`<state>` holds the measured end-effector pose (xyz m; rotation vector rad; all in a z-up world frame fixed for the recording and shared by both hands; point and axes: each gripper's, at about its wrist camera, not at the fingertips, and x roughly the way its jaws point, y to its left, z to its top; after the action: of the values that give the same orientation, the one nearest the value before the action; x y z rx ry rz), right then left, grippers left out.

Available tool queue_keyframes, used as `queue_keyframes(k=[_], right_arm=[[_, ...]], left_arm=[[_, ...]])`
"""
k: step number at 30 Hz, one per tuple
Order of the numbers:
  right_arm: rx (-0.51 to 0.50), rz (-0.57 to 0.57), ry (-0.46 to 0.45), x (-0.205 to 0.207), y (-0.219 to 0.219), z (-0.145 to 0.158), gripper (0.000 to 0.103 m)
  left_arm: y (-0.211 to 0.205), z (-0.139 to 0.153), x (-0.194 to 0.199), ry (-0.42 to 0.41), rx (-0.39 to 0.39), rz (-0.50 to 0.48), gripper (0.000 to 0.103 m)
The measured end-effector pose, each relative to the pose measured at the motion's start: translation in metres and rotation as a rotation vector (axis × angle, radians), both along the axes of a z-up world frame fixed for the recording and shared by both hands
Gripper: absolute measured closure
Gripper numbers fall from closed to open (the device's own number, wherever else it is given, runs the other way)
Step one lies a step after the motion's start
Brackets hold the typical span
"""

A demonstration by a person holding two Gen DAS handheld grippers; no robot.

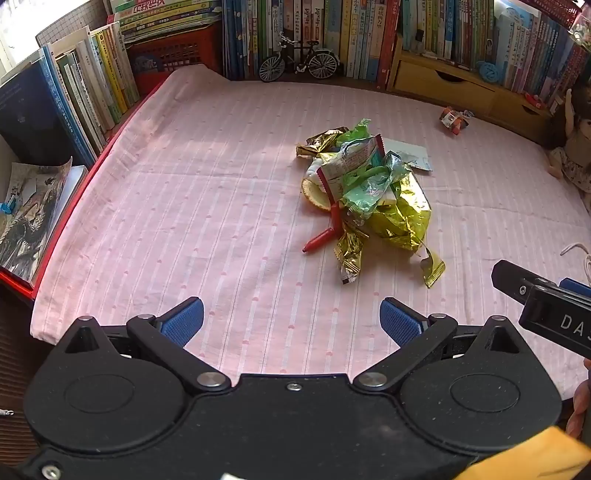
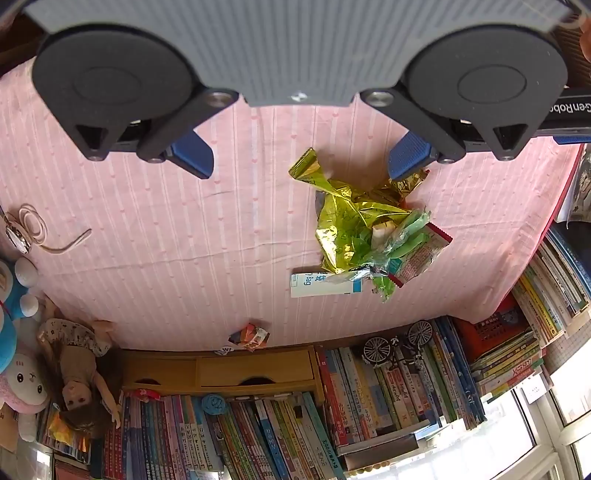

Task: Collect trash
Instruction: 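Move both tools toward the pile of wrappers on the bed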

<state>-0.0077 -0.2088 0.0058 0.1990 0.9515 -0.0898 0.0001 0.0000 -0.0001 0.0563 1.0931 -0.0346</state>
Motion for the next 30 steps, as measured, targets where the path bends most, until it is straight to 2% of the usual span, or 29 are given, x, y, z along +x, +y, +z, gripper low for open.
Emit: queue_keyframes(k=[14, 30], right_arm=[[-0.003, 0.021, -0.006, 0.001, 0.011, -0.001, 0.0], [0.006, -0.007, -0.011, 0.006, 0.009, 0.003, 0.0]], left_arm=[[0.009, 0.001, 0.003, 0.005, -0.012, 0.012, 0.001], [0.015, 0.003, 0.011, 0.006, -0.015, 0.02, 0.001]])
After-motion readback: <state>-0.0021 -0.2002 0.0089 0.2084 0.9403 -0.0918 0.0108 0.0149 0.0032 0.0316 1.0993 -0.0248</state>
